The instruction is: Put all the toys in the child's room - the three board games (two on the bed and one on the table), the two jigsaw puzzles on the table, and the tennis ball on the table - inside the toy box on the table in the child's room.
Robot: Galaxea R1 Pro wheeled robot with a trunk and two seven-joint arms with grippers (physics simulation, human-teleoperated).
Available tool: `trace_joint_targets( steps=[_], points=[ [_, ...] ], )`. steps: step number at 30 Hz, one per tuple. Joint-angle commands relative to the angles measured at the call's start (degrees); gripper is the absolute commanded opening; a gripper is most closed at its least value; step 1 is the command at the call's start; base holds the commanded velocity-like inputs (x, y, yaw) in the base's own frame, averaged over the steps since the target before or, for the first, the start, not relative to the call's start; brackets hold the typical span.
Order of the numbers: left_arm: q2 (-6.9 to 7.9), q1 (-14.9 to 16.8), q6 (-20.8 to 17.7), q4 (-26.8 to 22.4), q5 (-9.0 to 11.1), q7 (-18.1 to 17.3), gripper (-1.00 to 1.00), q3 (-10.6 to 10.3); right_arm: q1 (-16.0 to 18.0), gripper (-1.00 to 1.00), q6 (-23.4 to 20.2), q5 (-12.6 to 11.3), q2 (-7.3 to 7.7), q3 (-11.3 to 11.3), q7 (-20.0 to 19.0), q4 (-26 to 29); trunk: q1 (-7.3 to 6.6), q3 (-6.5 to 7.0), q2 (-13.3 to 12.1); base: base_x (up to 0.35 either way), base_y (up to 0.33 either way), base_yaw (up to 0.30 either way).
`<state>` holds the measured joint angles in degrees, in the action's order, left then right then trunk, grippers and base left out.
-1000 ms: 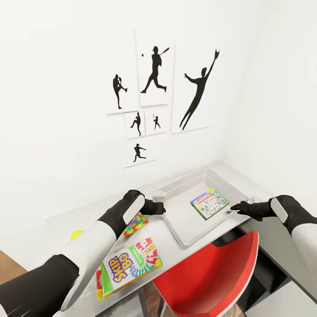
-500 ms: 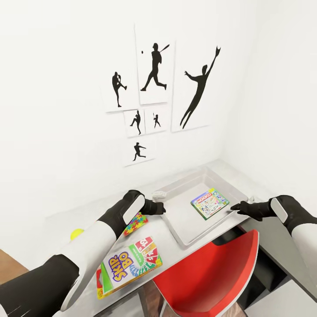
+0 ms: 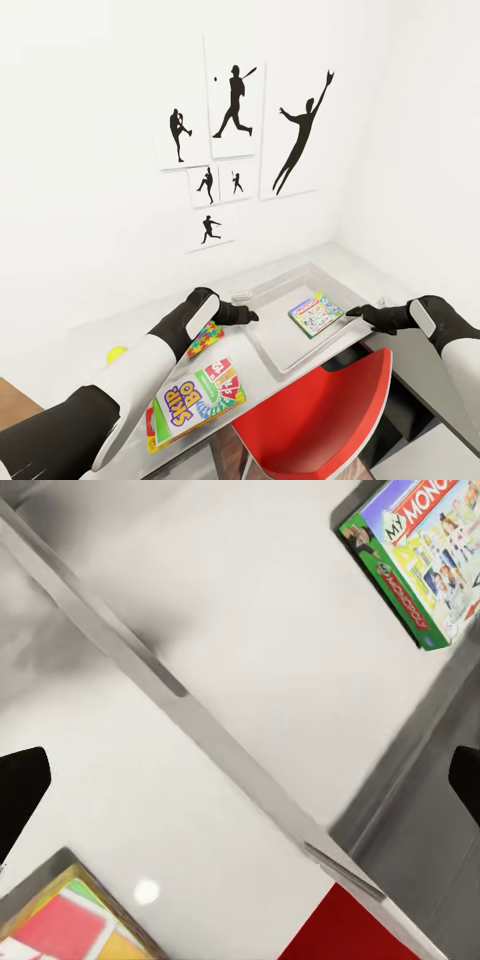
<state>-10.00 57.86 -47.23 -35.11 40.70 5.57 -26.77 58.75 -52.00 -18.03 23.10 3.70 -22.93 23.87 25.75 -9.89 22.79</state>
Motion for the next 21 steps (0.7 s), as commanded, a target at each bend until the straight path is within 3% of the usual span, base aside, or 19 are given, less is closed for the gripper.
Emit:
trace_joint_targets(
  steps=[1, 21],
  points=[
    [0.00, 0.1, -0.1, 0.0, 0.6, 0.6, 1.00, -0.1, 0.0, 1.00, -0.3, 0.4, -0.01, 0.3, -0.4, 0.0, 0.04, -0.12, 0.1, 0.000, 0.000, 0.000],
    [0.00, 0.1, -0.7, -1.9, 0.6, -0.3, 1.00, 0.8, 0.0, 1.00, -0.4, 0.5, 0.09, 0.4, -0.8, 0.2, 0.04, -0.12, 0.1, 0.000, 0.000, 0.000]
  ],
)
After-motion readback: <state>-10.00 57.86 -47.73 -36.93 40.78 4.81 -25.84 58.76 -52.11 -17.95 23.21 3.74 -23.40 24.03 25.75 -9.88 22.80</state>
